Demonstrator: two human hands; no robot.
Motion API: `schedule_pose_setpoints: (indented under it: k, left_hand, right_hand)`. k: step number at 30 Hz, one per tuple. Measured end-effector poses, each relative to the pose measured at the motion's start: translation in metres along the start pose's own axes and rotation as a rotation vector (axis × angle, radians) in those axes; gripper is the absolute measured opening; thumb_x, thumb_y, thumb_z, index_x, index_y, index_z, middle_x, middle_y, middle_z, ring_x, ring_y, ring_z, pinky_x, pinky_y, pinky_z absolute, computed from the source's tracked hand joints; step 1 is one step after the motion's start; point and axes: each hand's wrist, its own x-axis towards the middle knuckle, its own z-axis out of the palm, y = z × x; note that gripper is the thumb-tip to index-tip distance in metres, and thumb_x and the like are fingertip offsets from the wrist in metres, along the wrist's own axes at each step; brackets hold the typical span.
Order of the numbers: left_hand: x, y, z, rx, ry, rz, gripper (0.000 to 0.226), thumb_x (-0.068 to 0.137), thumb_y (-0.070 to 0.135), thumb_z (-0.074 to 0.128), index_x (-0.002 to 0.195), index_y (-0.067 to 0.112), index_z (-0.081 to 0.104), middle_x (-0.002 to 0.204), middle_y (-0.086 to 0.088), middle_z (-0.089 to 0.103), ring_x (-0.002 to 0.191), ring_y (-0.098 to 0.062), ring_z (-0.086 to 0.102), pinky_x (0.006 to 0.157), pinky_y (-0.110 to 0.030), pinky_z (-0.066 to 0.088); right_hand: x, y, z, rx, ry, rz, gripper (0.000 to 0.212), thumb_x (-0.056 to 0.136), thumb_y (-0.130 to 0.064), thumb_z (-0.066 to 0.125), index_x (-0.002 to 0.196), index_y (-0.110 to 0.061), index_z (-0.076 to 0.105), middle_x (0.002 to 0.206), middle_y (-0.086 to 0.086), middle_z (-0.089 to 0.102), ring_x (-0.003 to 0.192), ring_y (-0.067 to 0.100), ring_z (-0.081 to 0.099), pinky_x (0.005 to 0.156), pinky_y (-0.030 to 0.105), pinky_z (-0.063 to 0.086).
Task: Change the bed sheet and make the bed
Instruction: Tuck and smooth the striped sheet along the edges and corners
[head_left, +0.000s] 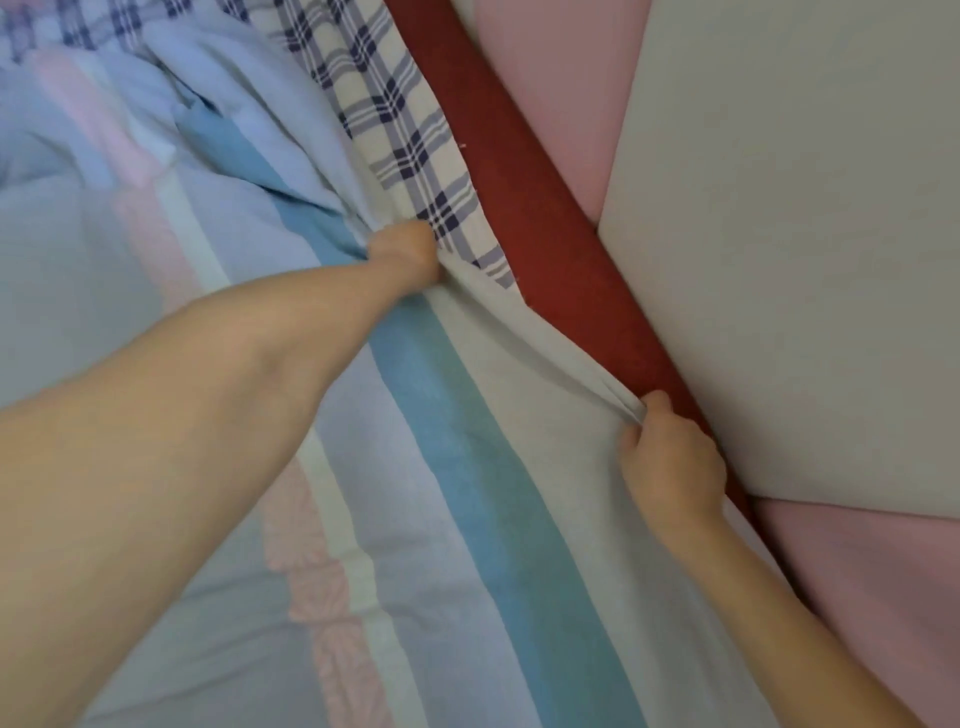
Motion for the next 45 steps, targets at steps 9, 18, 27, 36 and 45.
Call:
schedule_pose_setpoints:
  k: [9, 18, 27, 36, 45]
  left_hand:
    - [0.048, 0.045, -0.021, -0.500, 0.279, 0.265, 0.015, 0.082, -0.003, 0.047, 0.091, -0.005, 0.059, 0.110, -0.028, 0.052, 0.100, -0.037, 0.054, 0.084, -0.037, 0.036]
    - [0.079, 0.076, -0.012, -0.508, 0.173, 0.191, 0.043, 0.089, 0.009, 0.052, 0.131, 0.010, 0.044, 0.132, -0.022, 0.038, 0.119, -0.038, 0.044, 0.102, -0.036, 0.034]
    - [-0.025, 0.073, 0.010, -0.841, 0.241, 0.386, 0.081, 0.084, 0.009, 0.061, 0.146, -0.007, 0.010, 0.150, -0.031, 0.001, 0.143, -0.040, 0.008, 0.115, -0.028, 0.007]
    - [-0.302, -0.006, 0.150, -0.505, 0.305, 0.355, 0.050, 0.087, 0.035, 0.038, 0.129, 0.010, 0.032, 0.144, -0.016, 0.024, 0.140, -0.030, 0.019, 0.112, -0.054, 0.005]
    - [-0.420, -0.019, 0.203, -0.403, -0.006, 0.076, 0.066, 0.084, 0.048, 0.034, 0.142, 0.017, 0.029, 0.150, -0.019, 0.020, 0.140, -0.034, 0.012, 0.097, -0.074, 0.018]
  right_hand:
    - [-0.003, 0.012, 0.014, 0.489, 0.313, 0.199, 0.022, 0.094, -0.005, 0.044, 0.108, -0.006, 0.060, 0.102, 0.017, 0.065, 0.089, 0.035, 0.061, 0.066, 0.033, 0.037]
    - [-0.018, 0.030, 0.053, 0.363, 0.336, 0.033, 0.065, 0.082, 0.001, 0.059, 0.142, -0.002, 0.034, 0.138, 0.021, 0.048, 0.120, 0.037, 0.050, 0.099, 0.044, 0.042]
    - [-0.034, 0.017, 0.050, 0.066, 0.272, -0.170, 0.073, 0.071, -0.007, 0.058, 0.139, -0.011, 0.034, 0.142, 0.023, 0.040, 0.128, 0.041, 0.039, 0.101, 0.059, 0.035]
    - [-0.047, 0.103, 0.052, -0.277, 0.065, -0.594, 0.071, 0.087, -0.055, 0.031, 0.152, -0.027, 0.019, 0.159, -0.003, 0.016, 0.139, 0.031, 0.028, 0.112, 0.050, 0.024]
    - [-0.195, 0.038, 0.084, -0.107, 0.086, -0.766, 0.066, 0.080, -0.033, 0.041, 0.143, -0.018, 0.033, 0.150, 0.011, 0.037, 0.136, 0.035, 0.027, 0.107, 0.061, 0.024]
